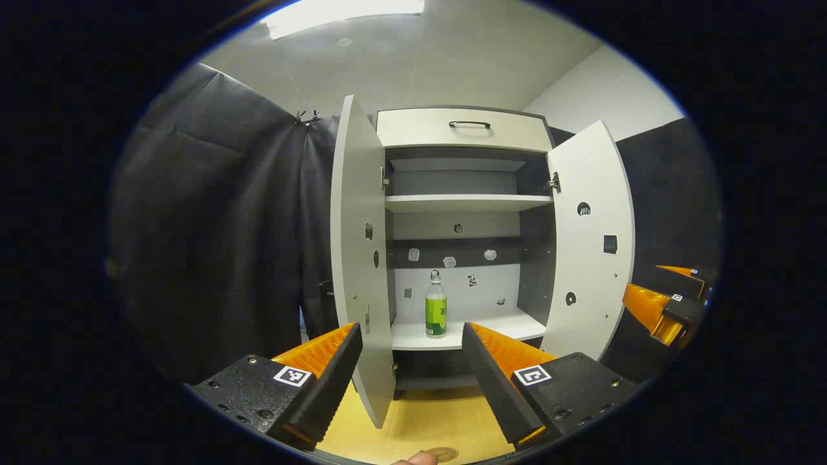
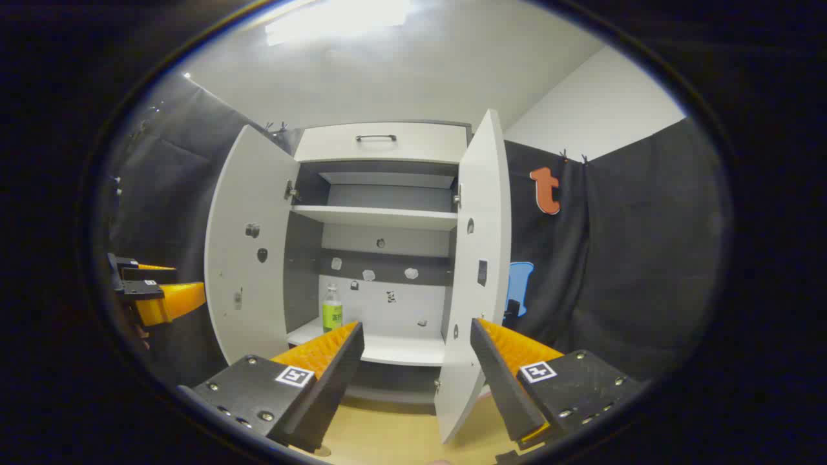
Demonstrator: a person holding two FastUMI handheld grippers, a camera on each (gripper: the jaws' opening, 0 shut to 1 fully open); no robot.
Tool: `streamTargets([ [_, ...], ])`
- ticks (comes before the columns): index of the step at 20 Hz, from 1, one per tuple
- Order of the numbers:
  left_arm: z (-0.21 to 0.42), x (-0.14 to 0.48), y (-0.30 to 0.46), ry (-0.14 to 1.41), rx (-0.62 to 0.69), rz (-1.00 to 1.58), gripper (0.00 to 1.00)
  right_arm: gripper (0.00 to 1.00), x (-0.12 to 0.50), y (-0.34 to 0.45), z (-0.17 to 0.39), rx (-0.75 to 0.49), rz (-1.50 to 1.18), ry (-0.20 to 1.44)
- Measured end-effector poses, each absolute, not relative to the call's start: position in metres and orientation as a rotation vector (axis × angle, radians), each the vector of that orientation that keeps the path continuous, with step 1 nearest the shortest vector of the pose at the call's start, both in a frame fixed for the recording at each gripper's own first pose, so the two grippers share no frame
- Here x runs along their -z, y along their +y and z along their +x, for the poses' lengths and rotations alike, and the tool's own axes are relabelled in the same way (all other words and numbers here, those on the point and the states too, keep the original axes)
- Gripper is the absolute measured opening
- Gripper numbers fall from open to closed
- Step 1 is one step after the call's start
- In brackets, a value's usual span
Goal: Grasp the bottle in the cabinet with the left hand and place it on the coaster, then close the right door with the right hand and the left door with the left hand.
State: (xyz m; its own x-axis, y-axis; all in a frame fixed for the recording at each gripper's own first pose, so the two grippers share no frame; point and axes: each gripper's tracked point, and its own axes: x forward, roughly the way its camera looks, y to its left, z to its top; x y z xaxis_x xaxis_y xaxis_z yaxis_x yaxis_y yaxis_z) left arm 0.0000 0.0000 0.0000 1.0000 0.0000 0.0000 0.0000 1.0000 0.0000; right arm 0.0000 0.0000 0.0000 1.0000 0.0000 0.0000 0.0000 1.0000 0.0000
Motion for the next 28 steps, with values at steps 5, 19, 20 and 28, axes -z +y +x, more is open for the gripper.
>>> streamTargets([
  [5, -0.006, 0.007, -0.001, 0.018, -0.004, -0.019, 0.98, 1.0, -0.004, 0.008, -0.006, -0.034, -0.007, -0.006],
  [19, -0.002, 0.007, -0.005, 0.003, 0.017, -0.046, 0.98, 0.96, -0.006, 0.026, -0.009, -0.076, -0.042, -0.086],
  [20, 0.008, 0.006, -0.004, -0.011, 0.023, -0.037, 0.96, 1.0, -0.004, 0.027, -0.004, -0.071, -0.044, -0.086],
  [28, 0.084, 0.026, -0.012, 0.012, 0.1, -0.066, 0.98, 1.0, 0.007, 0.04, 0.038, -0.046, -0.027, -0.079],
])
